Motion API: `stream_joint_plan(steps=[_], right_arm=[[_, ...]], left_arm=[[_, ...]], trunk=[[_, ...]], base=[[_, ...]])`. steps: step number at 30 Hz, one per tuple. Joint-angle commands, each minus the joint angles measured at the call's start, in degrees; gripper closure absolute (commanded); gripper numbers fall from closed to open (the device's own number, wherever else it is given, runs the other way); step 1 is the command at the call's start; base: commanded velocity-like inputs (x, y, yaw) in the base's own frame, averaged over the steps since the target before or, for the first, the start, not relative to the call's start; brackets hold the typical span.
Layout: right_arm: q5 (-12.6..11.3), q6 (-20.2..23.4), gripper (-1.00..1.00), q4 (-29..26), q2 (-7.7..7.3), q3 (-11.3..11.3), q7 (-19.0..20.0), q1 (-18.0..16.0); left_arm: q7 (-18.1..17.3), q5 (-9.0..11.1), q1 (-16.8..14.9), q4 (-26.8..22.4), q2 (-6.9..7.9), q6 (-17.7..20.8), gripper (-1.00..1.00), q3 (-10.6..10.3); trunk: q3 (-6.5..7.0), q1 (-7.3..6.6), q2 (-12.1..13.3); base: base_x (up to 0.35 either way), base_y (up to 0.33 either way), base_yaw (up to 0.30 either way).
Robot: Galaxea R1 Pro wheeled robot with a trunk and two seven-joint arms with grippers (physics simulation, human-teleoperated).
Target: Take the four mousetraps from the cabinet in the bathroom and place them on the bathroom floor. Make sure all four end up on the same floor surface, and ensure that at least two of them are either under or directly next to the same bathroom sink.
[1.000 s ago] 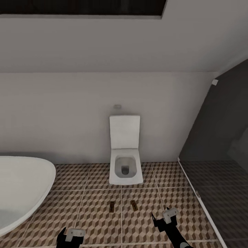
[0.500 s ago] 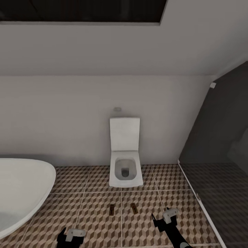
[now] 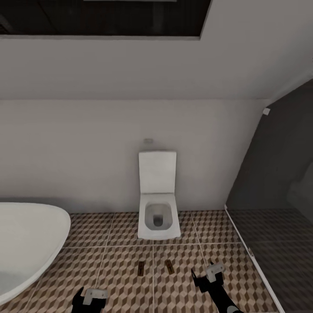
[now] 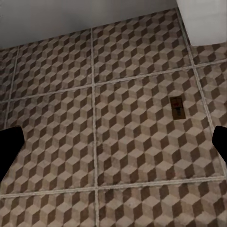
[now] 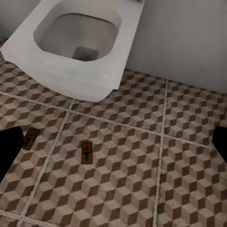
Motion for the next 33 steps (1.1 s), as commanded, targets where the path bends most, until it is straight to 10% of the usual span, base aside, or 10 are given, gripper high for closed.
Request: stream_joint_plan(steps=[1,33], right_arm=[[-0.3,-0.1,-1.0,0.0,-0.02,0.5,-0.2,0.0],[-0.3,-0.1,-1.0,0.0,0.0,0.5,-0.2,0.0]], left_arm=[[0.2,0.2,-0.1,0.2,-0.04,-0.2,-1.0,-0.5],[0.2,0.2,-0.1,0.2,-0.18,-0.2,-1.0,-0.5]], trunk=[[-0.02,0.04,-0.1],[2.87,0.04,-0.1]], base=[[0.0,0.0,0.0],[0.0,0.0,0.0]])
